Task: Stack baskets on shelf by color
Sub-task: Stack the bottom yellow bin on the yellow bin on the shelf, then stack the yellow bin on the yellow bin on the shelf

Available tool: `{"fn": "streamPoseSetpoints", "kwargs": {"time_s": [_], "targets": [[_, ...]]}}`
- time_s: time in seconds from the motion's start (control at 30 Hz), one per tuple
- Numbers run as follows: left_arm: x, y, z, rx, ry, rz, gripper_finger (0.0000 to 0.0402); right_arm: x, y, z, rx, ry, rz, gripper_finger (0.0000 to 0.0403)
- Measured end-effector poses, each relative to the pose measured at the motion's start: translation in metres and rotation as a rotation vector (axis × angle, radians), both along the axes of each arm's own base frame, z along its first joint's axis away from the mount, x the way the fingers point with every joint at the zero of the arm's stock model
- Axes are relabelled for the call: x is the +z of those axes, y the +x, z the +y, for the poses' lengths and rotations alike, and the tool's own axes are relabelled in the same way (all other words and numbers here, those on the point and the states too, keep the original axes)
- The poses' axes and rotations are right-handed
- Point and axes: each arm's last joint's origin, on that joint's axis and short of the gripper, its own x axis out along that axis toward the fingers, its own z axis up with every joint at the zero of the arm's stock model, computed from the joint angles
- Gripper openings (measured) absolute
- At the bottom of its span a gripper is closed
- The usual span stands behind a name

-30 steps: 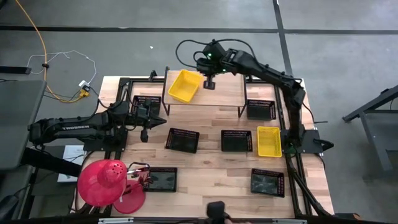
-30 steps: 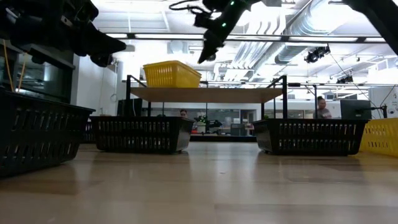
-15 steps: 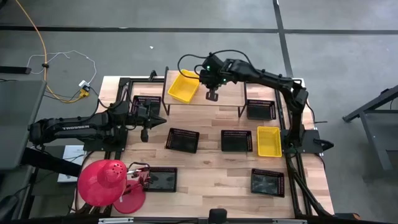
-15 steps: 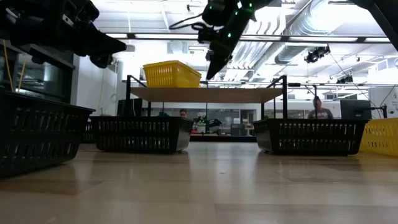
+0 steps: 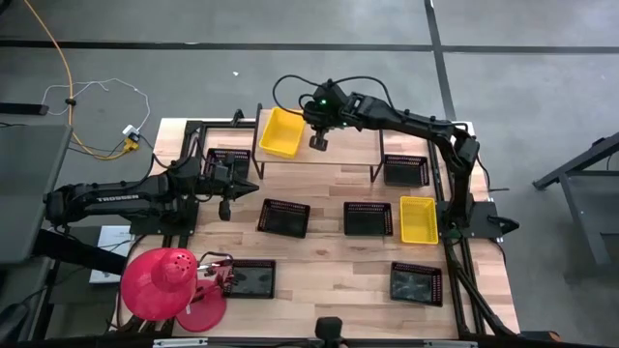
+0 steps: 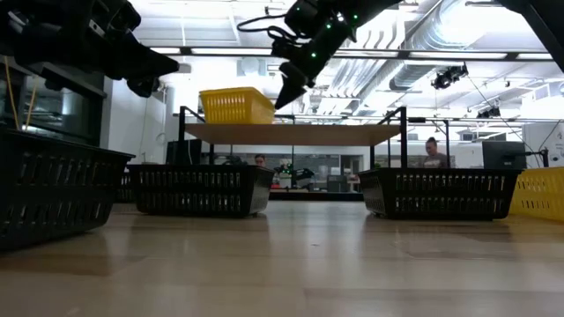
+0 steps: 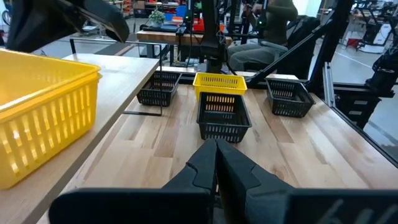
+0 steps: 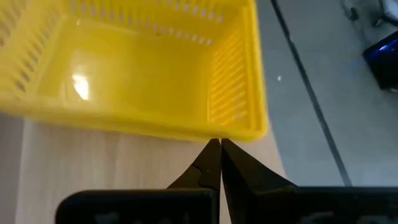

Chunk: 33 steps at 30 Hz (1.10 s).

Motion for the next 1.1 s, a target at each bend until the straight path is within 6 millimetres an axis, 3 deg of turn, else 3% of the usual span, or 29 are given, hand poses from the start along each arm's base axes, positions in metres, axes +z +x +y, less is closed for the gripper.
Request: {"fn": "streamPoseSetpoints", "kwargs": {"time_s": [0.47, 0.67, 0.87, 1.1], "targets": [[0.000, 0.000, 0.001, 0.039, 0.006, 0.000, 0.0000, -0.006, 0.009, -0.020, -0.033, -0.036, -0.097, 0.0000], [0.000, 0.000, 0.001, 0.045, 0.008, -0.001, 0.0000, -0.001, 0.002, -0.021, -0.070, -0.096, -0.045, 0.0000], [0.000, 0.000, 0.001, 0.042, 0.008, -0.003, 0.0000, 0.026, -0.034, -0.002, -0.069, -0.032, 0.086, 0.0000], [0.001, 0.000, 0.001, 0.038, 0.037, -0.005, 0.0000, 0.070, -0.080, 0.058, -0.034, 0.064, 0.177, 0.0000]]}}
